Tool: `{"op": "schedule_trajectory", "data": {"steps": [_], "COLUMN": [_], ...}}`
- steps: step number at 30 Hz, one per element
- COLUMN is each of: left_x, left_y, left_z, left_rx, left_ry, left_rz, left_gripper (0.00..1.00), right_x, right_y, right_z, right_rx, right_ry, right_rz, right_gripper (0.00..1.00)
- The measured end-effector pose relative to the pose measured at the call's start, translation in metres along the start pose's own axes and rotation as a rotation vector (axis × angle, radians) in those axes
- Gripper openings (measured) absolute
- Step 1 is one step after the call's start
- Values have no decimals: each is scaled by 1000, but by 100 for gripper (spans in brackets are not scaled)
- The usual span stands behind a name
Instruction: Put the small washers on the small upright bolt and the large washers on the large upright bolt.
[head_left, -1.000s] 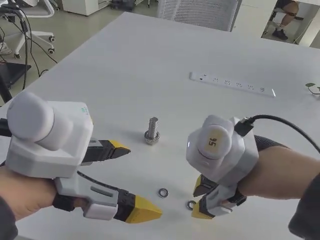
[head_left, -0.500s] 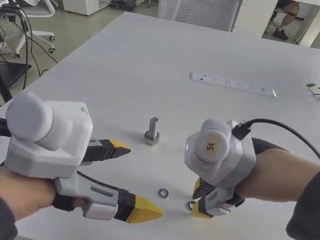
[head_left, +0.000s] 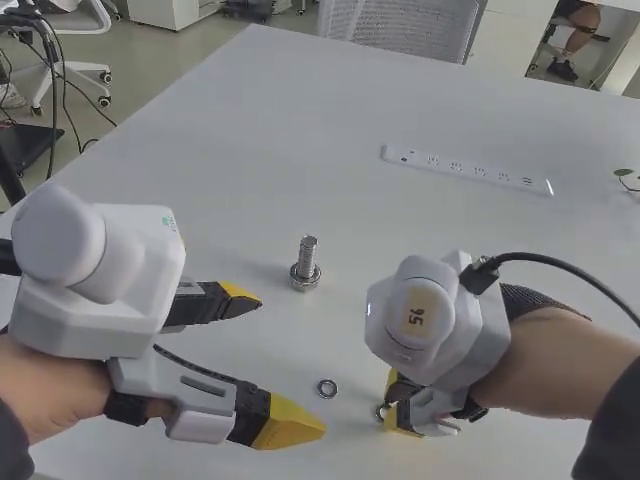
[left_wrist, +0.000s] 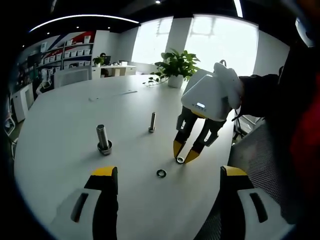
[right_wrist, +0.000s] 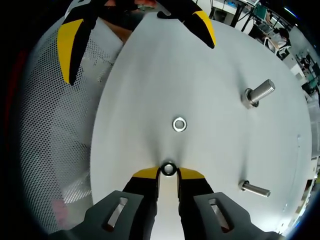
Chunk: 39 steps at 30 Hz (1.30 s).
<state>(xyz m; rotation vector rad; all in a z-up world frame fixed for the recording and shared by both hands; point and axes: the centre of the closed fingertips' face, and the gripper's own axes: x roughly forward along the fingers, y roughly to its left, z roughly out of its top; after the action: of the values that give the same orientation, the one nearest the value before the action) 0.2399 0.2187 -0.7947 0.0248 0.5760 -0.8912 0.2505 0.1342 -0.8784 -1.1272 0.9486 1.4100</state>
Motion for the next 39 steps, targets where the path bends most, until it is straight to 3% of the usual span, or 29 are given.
{"op": "schedule_trajectory", "data": {"steps": [17, 39], "left_x": [-1, 0], "left_y": [0, 1], "left_z": [1, 0], "left_rx": [-2, -1], "left_ry": [-3, 4], "left_rz": [0, -2], "left_gripper": [84, 84], "right_x": [-1, -17], "right_y": [-3, -22], "right_z": [1, -38], "right_rx": [30, 126], "right_ry": [-16, 10], "right_rz": [2, -25], "right_gripper": [14, 14]}}
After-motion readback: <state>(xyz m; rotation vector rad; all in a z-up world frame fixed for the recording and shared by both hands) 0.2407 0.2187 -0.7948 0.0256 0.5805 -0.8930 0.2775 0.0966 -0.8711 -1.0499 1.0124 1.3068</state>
